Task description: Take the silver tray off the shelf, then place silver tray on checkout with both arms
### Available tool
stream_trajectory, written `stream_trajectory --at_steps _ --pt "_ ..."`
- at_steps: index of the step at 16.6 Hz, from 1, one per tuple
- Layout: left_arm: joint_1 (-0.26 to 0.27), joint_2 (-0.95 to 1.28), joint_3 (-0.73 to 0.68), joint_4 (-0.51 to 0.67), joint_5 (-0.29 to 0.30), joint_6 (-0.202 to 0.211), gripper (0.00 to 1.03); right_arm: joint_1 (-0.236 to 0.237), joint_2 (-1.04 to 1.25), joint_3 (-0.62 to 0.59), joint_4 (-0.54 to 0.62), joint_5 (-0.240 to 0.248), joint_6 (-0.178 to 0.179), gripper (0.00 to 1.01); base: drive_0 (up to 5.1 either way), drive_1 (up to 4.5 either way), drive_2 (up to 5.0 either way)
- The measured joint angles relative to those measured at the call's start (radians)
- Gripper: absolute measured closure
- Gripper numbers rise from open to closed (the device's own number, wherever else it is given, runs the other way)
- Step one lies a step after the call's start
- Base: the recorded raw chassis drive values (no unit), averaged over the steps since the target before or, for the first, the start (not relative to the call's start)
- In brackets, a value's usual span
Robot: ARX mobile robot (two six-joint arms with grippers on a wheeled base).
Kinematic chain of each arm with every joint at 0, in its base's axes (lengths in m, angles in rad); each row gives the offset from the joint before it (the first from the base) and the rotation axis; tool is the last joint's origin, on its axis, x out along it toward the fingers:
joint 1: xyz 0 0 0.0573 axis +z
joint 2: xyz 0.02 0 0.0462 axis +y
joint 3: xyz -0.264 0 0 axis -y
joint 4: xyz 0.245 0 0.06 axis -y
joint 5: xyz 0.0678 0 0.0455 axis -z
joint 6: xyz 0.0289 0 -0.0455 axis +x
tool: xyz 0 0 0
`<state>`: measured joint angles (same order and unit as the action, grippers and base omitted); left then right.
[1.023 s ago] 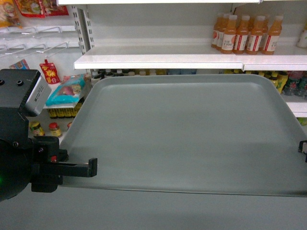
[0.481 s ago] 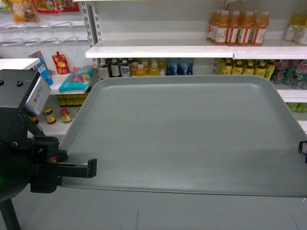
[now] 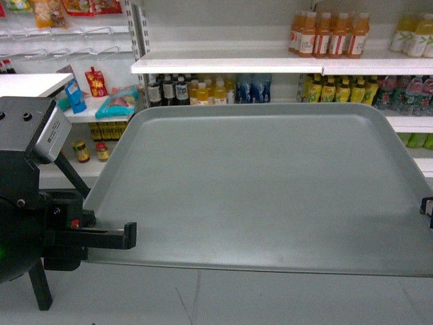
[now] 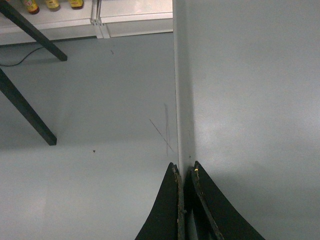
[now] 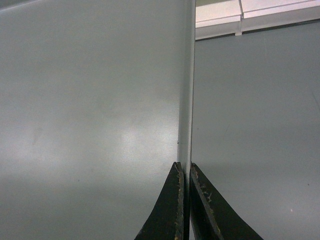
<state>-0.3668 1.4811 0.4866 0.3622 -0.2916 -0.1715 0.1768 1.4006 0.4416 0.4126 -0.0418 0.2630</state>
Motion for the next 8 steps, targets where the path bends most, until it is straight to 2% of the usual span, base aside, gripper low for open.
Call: stream_trajectory --at_steps 6,8 --pt "0.0 0.0 -0.001 -0.006 -0.001 0.0 1.0 0.0 -0.001 -0.002 -0.008 0.0 0.0 0.99 0.0 -3.98 4.0" --pt "0.0 -0.006 -0.002 0.003 0.0 0.0 1.0 0.0 -0.008 -0.003 0.0 0.0 0.0 0.99 0.0 0.0 0.0"
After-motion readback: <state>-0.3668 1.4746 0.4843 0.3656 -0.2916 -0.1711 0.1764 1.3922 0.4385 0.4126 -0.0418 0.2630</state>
